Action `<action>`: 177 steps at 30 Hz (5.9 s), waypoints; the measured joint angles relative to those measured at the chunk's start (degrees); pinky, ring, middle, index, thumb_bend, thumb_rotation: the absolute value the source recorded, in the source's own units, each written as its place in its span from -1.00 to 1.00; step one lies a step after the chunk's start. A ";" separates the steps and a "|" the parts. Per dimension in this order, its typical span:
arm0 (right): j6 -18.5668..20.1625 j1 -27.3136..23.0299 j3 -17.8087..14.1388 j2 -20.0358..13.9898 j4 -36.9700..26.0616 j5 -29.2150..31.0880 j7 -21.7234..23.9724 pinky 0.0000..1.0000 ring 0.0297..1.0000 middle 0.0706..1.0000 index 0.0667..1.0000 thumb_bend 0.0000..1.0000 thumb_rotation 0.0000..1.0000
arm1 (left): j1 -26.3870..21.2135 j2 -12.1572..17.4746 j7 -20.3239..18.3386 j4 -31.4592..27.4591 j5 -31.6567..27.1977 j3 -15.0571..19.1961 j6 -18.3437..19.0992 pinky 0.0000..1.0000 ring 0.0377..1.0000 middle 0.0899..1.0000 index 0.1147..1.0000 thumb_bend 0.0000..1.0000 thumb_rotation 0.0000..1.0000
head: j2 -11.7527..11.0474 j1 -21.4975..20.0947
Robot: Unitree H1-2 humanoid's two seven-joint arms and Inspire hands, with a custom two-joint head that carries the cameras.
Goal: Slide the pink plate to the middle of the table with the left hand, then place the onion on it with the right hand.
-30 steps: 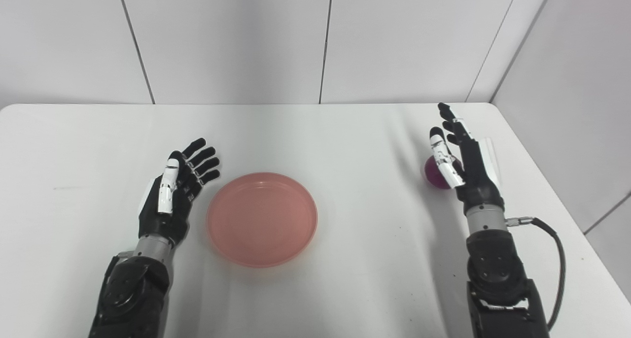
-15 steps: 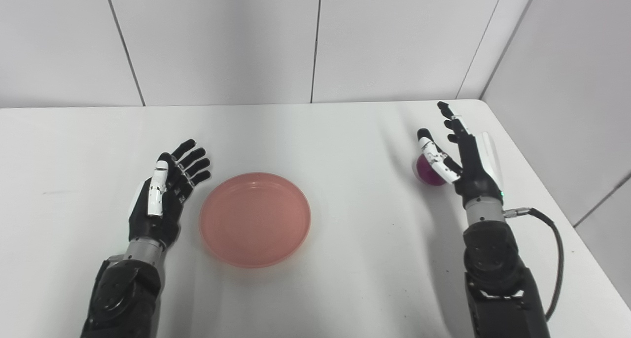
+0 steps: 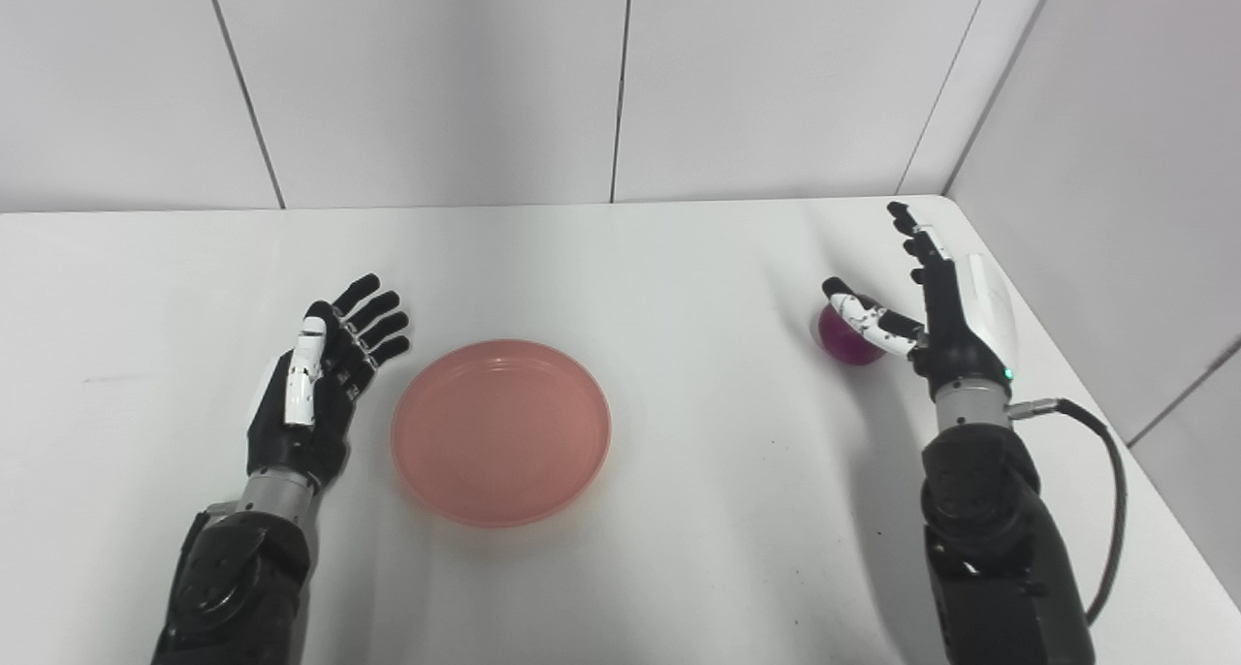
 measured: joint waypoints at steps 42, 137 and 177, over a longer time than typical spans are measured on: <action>3.61 -1.81 4.32 -4.84 8.11 -1.86 2.81 0.49 0.68 0.74 0.76 0.94 -0.24 | -0.08 0.36 -0.49 0.31 -0.01 0.55 -0.24 0.60 0.61 0.61 0.56 -0.22 1.00 | -0.62 -1.23; 6.30 -8.47 8.97 -8.78 16.89 -6.87 12.94 0.23 0.33 0.39 0.38 0.76 -0.46 | 0.04 0.74 -0.53 -0.69 -1.14 0.74 1.46 0.60 0.62 0.62 0.57 -0.18 1.00 | -0.26 -1.41; 5.49 -7.18 9.80 -9.58 8.90 -5.59 10.88 -0.06 0.01 0.05 -0.10 0.03 -0.74 | 0.28 0.66 -0.60 -1.02 -1.14 0.71 1.46 0.61 0.62 0.62 0.58 -0.19 1.00 | -0.35 -0.79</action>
